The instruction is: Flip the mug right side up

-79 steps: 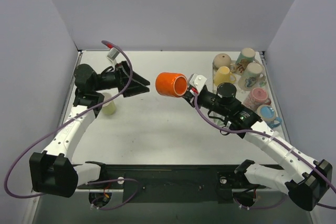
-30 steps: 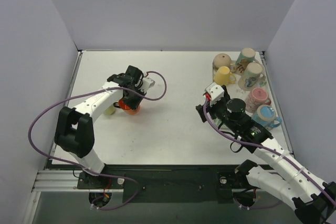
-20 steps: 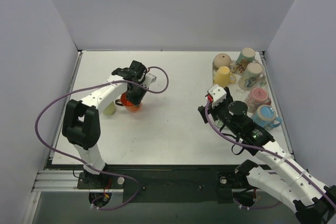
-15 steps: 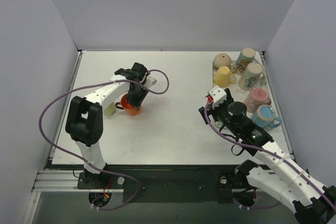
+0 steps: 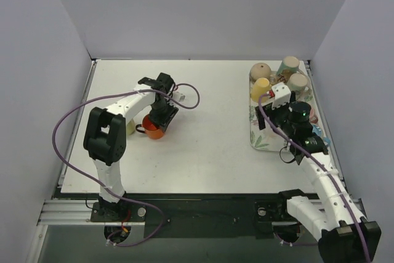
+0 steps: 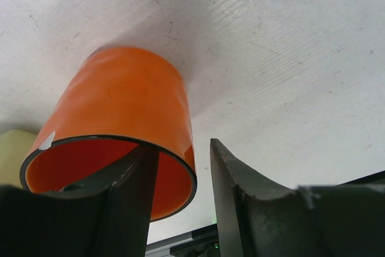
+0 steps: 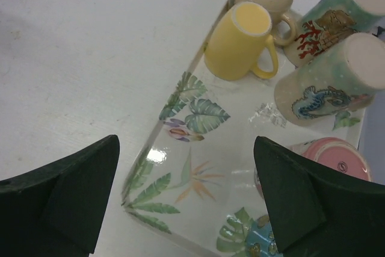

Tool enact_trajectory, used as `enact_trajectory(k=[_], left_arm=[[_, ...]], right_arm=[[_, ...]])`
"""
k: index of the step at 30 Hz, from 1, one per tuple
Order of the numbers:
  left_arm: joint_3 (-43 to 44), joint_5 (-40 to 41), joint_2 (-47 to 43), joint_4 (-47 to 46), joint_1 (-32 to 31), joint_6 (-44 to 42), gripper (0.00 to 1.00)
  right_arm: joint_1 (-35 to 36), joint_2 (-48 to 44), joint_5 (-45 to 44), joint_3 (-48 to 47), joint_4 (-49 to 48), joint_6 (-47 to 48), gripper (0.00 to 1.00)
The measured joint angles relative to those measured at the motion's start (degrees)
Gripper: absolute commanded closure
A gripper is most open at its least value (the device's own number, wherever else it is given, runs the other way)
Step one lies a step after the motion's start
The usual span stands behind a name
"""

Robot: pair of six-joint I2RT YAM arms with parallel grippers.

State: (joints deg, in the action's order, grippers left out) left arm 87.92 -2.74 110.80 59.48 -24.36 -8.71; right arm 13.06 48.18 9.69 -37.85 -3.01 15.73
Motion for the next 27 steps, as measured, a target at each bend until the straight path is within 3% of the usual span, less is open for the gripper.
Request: enact_trajectory(k=[6, 10, 13, 17, 27], left_arm=[[0.0, -1.46, -3.78, 0.37, 0.74, -2.01, 0.49], [0.17, -5.62, -12.33, -1.25, 1.42, -3.63, 0.44], [-0.59, -10.08, -20.11, -6.43, 2.08, -4.2, 0.38], [-3.08, -15.08, -26.97, -13.73, 2.56, -3.8, 0.38], [-2.27, -19.78, -18.34, -17.14, 3.61, -1.95, 0.38]], right_arm=[[-18.08, 15.37, 15.72, -13.88, 4.76, 3.67, 0.18], [-23.93, 29.97, 26.01, -28.76, 11.87, 12.0, 0.21], [-24.74, 39.17, 29.46, -37.57, 17.64, 19.39, 0.21], [-24.46, 48.94, 31.26, -44.83, 23.08, 28.59, 0.22], [-22.58, 67.8, 28.48, -61.27, 37.4, 46.64, 0.24]])
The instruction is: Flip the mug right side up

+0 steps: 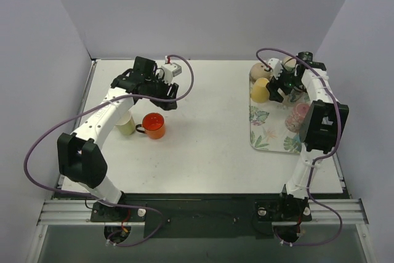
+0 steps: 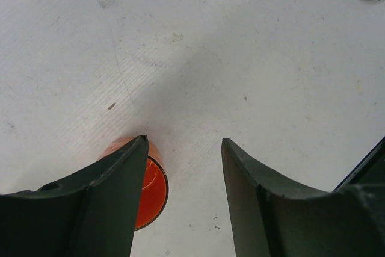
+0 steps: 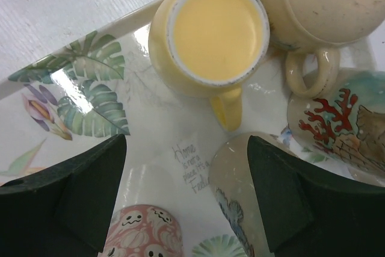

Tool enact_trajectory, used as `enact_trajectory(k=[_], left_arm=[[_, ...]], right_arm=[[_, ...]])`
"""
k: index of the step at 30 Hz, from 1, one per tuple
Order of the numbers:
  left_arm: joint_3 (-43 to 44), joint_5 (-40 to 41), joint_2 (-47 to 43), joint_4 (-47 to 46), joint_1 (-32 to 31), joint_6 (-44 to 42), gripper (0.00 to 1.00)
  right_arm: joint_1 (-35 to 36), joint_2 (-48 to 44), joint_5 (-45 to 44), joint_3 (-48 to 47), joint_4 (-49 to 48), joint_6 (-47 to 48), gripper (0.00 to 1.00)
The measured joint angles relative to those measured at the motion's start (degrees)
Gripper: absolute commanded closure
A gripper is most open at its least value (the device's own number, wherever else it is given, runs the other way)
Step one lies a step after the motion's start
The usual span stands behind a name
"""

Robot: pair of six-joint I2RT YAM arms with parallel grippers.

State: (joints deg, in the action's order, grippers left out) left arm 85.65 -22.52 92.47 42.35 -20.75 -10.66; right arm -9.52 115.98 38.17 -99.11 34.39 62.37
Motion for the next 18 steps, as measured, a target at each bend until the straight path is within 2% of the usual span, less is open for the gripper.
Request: enact_trajectory(k=[10, 18], left_arm=[[1.14, -1.16, 0.87, 1.18, 0.96, 0.13, 0.39], [1.73, -1.27, 1.09, 1.66, 1.05, 0.09, 0.39]], right_arm=[[2.69, 7.76, -6.73, -6.95, 4.2, 7.69, 0.25], [3.89, 9.27, -8.76, -8.02, 6.4, 11.32, 0.64]])
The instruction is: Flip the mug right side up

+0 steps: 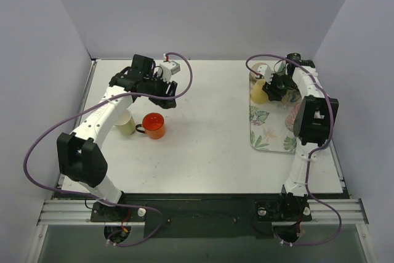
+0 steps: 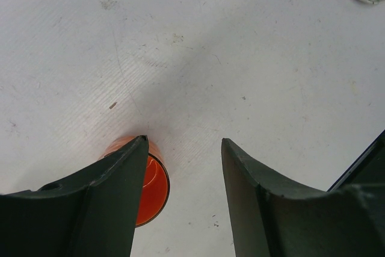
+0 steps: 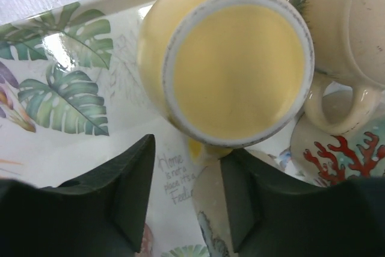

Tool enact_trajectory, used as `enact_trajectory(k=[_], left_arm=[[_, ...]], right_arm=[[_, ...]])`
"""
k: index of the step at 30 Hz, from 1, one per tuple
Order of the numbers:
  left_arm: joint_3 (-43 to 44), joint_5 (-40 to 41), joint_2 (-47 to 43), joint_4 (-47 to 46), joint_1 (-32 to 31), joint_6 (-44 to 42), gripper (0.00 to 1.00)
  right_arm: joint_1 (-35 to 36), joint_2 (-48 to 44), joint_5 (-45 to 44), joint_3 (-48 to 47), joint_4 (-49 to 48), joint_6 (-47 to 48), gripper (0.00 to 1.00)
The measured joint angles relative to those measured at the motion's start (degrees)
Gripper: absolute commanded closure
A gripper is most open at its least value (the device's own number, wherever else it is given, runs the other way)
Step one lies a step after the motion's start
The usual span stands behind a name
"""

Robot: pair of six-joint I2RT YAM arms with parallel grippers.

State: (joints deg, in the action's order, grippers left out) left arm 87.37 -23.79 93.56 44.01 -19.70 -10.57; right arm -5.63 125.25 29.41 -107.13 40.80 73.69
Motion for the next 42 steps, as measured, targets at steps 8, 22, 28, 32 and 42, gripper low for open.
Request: enact_trajectory(k=[8, 22, 28, 32, 42], left_arm=[[0.0, -0.02, 0.0, -0.02, 0.0, -0.2, 0.39], [0.0, -0.11, 0.0, -0.13, 0.0, 0.02, 0.39], [-1.22, -2.67, -1.05, -2.36, 0.63, 2.12, 0.39], [-4.33, -4.85, -3.37, -5.27, 1.27, 4.22, 0.38], [-6.34, -19.67, -5.25, -11.89, 5.2, 15.43, 0.33]], right_arm=[[0.04, -0.2, 0.74, 3.58, 0.96, -0.26, 0.75], [0.44, -3.61, -2.21, 9.31, -7.69, -13.11, 1.0], [0.83, -14.6, -5.77, 23.91, -17.44, -24.11, 1.0], [0.83, -21.97, -7.58, 30.6, -24.59, -31.45, 1.0], [5.05, -37.81, -10.19, 39.1, -34.93, -47.1, 1.0]])
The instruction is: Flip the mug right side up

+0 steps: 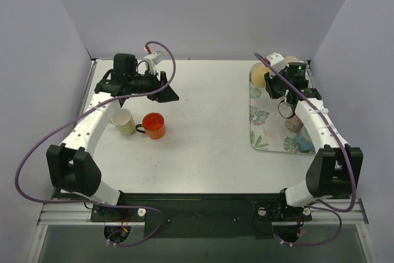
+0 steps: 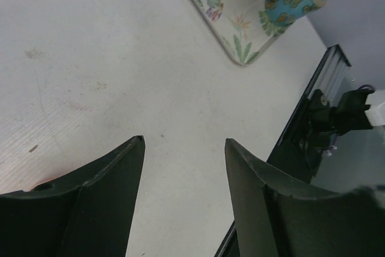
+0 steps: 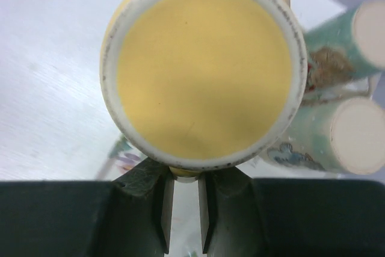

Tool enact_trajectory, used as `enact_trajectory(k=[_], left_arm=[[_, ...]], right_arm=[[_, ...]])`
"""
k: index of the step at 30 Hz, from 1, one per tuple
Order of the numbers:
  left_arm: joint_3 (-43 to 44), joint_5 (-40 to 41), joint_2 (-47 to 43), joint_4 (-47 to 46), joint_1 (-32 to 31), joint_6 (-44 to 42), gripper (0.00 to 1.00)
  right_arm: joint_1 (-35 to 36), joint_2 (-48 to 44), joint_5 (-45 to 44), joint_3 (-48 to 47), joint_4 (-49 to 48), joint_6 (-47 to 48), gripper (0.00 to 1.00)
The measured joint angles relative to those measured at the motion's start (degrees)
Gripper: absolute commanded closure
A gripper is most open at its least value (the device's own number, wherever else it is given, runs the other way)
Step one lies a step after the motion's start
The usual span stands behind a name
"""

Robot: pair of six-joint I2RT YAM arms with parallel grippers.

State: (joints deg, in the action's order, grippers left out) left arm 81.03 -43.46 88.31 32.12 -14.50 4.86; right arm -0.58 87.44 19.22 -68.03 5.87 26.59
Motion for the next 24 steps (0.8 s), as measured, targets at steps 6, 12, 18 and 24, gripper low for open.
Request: enact_trajectory(k=[6, 12, 18, 24], left_arm=[[-2.67, -10.05, -5.79, -10.21, 2.51, 12.87, 0.29], [-9.4, -18.49, -10.1, -30.49, 2.97, 31.74, 0.28], [-14.08, -21.9, -11.96, -45.29, 2.58, 45.2, 0.25], [-18.36, -23.1, -14.75, -60.15, 2.23, 56.46, 0.25]], right_arm=[[13.09, -13.9, -1.51, 1.7, -5.62, -8.79, 1.0], [28.44, -23.15, -2.51, 2.29, -9.07, -14.88, 1.0], [38.36, -25.29, -3.58, 2.38, -11.98, -19.8, 1.0], [42.29, -24.63, -3.17, 2.38, -12.59, -23.58, 1.0]])
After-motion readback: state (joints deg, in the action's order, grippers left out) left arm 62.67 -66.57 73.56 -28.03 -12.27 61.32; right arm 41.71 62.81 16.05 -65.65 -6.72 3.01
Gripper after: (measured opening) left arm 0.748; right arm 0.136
